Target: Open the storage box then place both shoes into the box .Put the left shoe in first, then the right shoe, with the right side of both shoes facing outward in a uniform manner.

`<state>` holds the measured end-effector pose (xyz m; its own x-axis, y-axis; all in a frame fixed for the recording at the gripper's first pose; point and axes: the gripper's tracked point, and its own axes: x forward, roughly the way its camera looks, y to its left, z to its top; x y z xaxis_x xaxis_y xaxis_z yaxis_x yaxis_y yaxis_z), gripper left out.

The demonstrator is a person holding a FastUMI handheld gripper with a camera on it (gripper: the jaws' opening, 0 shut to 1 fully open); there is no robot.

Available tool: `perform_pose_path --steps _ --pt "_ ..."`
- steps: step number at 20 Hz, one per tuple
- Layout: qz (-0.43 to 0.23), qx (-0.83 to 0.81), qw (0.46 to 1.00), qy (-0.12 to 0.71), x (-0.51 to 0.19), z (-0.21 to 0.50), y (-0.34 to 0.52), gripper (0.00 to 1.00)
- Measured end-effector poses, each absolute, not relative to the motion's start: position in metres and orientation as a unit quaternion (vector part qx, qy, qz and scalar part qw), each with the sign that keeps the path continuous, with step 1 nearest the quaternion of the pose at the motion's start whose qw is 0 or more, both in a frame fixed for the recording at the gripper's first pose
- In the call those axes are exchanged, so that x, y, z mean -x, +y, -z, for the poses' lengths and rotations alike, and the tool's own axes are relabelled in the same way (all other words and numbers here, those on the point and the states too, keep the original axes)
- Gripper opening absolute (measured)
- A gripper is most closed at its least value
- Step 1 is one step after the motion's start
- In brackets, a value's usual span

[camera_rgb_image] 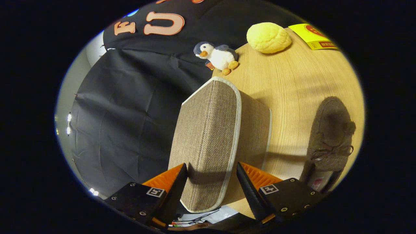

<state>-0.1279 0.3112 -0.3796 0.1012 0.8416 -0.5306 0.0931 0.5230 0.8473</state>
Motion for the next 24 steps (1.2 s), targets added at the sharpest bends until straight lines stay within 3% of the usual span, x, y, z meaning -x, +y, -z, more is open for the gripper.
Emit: perform_pose_path --steps 3,8,15,21,24 --pt "-0.293 -0.392 0.637 0.595 0.126 0.378 0.306 0.78" --pt "-0.298 -0.389 0.646 0.585 0.127 0.367 0.288 0.68" --pt "-0.316 -0.458 0.624 0.549 0.118 0.333 0.292 0.34" --pt "-0.338 -0.536 0.607 0.480 0.095 0.280 0.312 0.17" --pt "-0.351 -0.534 0.598 0.483 0.095 0.267 0.326 0.16"
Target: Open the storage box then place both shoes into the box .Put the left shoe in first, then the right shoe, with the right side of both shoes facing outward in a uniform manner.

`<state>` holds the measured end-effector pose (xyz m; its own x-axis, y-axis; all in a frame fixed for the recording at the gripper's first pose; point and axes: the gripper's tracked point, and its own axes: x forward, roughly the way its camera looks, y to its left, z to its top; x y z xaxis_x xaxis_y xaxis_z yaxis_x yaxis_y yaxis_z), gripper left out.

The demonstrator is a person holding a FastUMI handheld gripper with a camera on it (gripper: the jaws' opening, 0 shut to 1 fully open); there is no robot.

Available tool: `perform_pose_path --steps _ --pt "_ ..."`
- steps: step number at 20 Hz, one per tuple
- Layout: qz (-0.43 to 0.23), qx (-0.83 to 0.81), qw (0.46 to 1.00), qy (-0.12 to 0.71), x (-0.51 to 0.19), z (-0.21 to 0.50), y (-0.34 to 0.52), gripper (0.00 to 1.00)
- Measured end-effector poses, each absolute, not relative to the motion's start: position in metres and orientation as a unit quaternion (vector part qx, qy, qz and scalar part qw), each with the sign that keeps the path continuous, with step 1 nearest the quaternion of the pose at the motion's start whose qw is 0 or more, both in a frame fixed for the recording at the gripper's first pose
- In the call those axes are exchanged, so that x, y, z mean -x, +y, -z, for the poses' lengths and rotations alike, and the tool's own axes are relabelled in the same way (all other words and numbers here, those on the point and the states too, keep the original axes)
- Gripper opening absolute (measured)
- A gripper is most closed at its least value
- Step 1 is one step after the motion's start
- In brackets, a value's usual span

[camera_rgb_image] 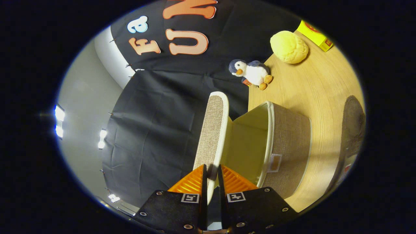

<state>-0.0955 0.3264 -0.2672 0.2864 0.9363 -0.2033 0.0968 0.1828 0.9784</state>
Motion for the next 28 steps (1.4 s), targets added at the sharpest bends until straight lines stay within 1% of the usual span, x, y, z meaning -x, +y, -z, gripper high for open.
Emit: perform_pose_path --steps 3,5,7,8,10,13,14,16,17,22,28 --pt "-0.366 -0.535 0.610 0.455 0.087 0.241 0.335 0.16" --pt "-0.386 -0.545 0.606 0.432 0.081 0.216 0.348 0.16" --pt "-0.394 -0.534 0.617 0.424 0.077 0.205 0.358 0.16" --pt "-0.394 -0.525 0.625 0.423 0.077 0.204 0.364 0.16" --pt "-0.384 -0.526 0.628 0.426 0.072 0.206 0.376 0.11" --pt "-0.384 -0.526 0.623 0.432 0.069 0.199 0.398 0.10" --pt "-0.390 -0.508 0.635 0.431 0.069 0.199 0.408 0.10" --pt "-0.409 -0.478 0.650 0.425 0.069 0.191 0.426 0.10" --pt "-0.411 -0.473 0.653 0.426 0.072 0.193 0.430 0.12" --pt "-0.423 -0.441 0.662 0.435 0.068 0.189 0.484 0.13" --pt "-0.432 -0.395 0.668 0.461 0.076 0.208 0.543 0.15"
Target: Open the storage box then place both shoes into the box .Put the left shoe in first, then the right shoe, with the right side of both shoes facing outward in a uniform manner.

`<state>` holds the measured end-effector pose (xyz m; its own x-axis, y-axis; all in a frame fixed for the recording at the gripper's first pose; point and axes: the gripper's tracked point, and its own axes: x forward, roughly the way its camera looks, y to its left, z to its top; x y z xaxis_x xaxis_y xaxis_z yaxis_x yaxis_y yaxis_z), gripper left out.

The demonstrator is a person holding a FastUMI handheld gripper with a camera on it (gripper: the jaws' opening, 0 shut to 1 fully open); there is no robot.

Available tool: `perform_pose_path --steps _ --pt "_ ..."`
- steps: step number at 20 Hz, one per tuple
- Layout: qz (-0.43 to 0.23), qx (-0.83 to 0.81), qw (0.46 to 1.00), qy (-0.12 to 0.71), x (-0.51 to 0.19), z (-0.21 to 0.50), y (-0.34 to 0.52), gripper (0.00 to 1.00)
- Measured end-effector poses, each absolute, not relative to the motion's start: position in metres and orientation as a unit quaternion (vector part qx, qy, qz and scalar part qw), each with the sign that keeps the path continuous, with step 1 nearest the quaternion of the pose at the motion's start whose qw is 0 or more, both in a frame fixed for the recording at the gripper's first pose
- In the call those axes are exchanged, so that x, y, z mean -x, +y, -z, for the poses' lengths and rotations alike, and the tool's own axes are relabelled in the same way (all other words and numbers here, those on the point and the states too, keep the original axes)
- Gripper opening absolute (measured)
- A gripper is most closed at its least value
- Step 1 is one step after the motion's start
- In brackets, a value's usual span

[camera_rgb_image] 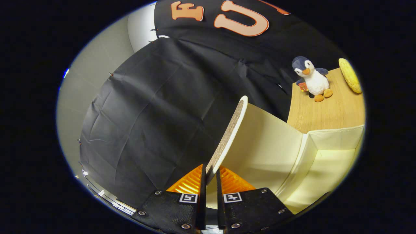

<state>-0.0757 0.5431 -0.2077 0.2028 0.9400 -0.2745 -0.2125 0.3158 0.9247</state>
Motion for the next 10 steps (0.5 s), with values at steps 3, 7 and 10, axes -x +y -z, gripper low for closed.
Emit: perform_pose_path --steps 3,7,10 --pt "-0.435 -0.372 0.666 0.479 0.083 0.218 0.562 0.14" --pt "-0.420 -0.305 0.688 0.507 0.094 0.251 0.557 0.32" --pt "-0.407 -0.258 0.714 0.508 0.091 0.272 0.539 0.37"
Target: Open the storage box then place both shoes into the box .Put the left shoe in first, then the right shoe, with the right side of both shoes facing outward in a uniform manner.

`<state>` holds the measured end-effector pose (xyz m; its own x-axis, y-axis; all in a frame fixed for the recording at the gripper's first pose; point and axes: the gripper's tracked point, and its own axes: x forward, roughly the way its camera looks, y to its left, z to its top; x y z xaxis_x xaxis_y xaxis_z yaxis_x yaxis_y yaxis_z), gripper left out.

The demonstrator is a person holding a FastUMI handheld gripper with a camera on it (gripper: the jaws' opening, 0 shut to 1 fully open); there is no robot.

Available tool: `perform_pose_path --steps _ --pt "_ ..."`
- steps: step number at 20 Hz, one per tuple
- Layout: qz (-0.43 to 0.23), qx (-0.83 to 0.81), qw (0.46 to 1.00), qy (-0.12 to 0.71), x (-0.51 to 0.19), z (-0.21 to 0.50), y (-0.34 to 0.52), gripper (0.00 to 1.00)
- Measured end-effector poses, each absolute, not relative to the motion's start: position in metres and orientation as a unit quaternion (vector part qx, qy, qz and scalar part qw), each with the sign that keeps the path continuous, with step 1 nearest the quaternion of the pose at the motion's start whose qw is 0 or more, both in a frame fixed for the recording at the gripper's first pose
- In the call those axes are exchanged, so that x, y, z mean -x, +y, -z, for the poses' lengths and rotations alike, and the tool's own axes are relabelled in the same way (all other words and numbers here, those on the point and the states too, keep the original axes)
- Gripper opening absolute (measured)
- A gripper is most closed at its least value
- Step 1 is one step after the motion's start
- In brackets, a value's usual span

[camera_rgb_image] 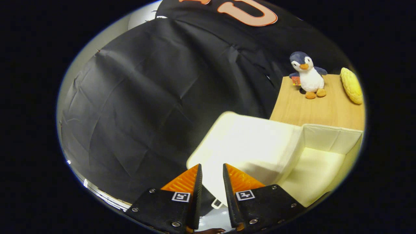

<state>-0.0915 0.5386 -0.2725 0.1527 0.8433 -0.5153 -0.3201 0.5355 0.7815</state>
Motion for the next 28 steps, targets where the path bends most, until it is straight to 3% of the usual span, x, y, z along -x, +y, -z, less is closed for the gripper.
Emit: perform_pose_path --steps 3,10,13,15,22,28 --pt "-0.372 -0.240 0.734 0.516 0.094 0.286 0.504 0.47" --pt "-0.294 -0.208 0.771 0.525 0.093 0.315 0.399 0.58" --pt "-0.260 -0.188 0.797 0.512 0.089 0.316 0.343 0.80" --pt "-0.237 -0.173 0.809 0.509 0.091 0.321 0.303 0.87" --pt "-0.157 -0.152 0.819 0.530 0.114 0.364 0.192 0.93" --pt "-0.137 -0.108 0.810 0.560 0.142 0.400 0.145 0.93"
